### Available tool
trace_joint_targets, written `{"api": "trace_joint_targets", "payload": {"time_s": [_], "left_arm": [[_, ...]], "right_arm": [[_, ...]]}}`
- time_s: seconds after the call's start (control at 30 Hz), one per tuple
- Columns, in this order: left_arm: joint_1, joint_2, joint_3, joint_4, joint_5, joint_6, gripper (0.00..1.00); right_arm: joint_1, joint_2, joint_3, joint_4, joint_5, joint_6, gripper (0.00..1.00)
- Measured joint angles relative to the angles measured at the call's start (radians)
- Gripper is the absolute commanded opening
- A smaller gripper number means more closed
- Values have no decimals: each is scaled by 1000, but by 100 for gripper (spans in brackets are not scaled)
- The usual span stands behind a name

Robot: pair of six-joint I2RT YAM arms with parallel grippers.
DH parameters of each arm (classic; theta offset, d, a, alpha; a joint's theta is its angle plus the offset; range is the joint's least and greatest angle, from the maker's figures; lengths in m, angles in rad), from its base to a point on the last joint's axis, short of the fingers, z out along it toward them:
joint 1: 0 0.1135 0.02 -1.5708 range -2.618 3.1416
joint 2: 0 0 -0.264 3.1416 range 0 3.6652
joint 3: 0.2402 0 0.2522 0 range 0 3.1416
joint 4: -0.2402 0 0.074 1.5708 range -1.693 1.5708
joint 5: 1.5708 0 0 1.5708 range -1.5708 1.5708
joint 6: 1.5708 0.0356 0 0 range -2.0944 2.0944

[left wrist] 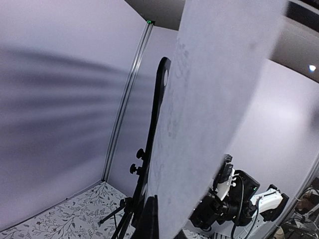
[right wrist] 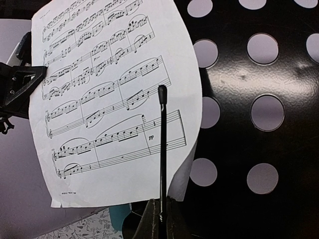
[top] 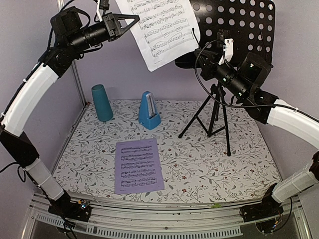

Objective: Set up the instrument practice props
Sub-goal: Hold the sheet music from the music stand.

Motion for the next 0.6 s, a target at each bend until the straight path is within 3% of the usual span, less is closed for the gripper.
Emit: {"api": "trace_joint_targets", "payload": {"time_s": [0.27, 0.6], "left_arm": [[9, 17, 19, 42, 21, 5, 0], [10, 122, 188, 6, 53, 30, 0]], "right_arm": [[0, 7, 11, -11, -4, 0, 0], [0, 17, 26, -21, -9, 1, 0]]}}
